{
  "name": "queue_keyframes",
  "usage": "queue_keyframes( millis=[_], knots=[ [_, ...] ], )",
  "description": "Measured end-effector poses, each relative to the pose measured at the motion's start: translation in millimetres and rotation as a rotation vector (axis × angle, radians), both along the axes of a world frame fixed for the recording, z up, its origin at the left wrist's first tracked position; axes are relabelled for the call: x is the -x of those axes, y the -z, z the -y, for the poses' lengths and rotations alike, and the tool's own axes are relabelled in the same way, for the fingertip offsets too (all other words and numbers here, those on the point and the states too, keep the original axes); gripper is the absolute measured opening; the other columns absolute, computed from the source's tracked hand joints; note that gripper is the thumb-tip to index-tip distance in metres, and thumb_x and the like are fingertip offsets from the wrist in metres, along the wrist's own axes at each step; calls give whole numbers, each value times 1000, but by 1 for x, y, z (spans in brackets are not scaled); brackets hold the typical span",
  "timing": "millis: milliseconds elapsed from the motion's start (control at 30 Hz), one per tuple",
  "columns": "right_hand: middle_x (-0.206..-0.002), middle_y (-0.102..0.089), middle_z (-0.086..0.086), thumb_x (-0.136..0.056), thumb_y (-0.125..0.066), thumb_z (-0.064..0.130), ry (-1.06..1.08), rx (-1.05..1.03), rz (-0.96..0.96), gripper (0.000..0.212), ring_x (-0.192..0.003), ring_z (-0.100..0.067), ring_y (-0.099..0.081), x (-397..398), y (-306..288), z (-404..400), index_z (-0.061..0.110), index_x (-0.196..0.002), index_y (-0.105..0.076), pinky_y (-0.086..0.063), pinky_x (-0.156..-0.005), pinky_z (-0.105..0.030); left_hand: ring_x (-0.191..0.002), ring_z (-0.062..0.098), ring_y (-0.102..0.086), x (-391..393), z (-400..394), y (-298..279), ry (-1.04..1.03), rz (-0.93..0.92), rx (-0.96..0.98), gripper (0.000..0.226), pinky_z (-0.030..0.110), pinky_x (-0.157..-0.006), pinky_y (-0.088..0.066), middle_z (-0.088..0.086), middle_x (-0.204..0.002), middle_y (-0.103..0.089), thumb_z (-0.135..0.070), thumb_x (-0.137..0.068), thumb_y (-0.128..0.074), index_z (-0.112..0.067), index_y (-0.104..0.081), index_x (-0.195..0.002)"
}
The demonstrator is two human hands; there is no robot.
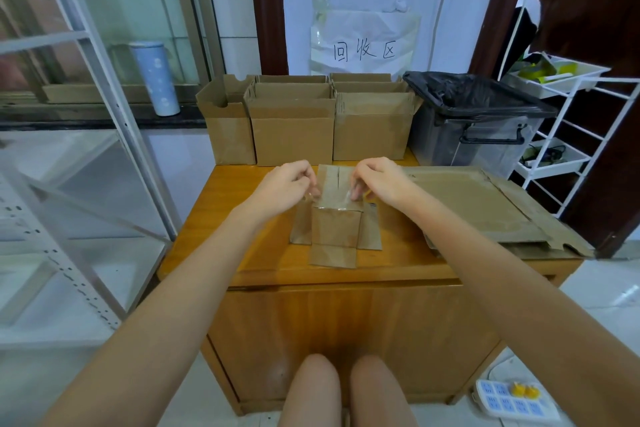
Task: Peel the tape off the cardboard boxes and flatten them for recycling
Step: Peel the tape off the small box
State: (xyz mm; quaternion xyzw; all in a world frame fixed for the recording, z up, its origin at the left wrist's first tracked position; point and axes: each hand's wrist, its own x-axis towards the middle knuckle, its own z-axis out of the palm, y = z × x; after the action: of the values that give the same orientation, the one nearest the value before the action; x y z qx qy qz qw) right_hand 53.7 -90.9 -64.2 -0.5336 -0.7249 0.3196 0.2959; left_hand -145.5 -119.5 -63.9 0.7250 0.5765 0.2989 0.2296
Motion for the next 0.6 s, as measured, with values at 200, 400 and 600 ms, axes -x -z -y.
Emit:
queue_keyframes(
  millis=[200,400,600],
  knots=[
    [-66,-69,3,-95,-52,21,7,-38,46,9,-75,-13,-68,6,4,-7,19,-89,-59,-55,-83,-43,-107,14,-60,7,1,2,48,148,109,42,42,-103,-44,-1,-98,-71,7,-86,-40,-20,-70,-75],
    [-66,-69,5,-92,-58,21,27,-97,76,5,-74,-8,-66,8,8,-9,23,-88,-55,-54,-83,-44,-120,5,-52,21,15,11,244,75,142,24,27,-105,-39,-7,-124,-60,-19,-92,-60,-19,-63,-116],
    [-67,-68,9,-89,-60,26,92,-157,155,14,-75,-7,-65,12,10,-8,28,-83,-48,-53,-81,-40,-112,7,-50,4,14,15,175,-137,1,39,27,-101,-40,-8,-117,-54,-37,-87,-66,-21,-61,-122]
  ],
)
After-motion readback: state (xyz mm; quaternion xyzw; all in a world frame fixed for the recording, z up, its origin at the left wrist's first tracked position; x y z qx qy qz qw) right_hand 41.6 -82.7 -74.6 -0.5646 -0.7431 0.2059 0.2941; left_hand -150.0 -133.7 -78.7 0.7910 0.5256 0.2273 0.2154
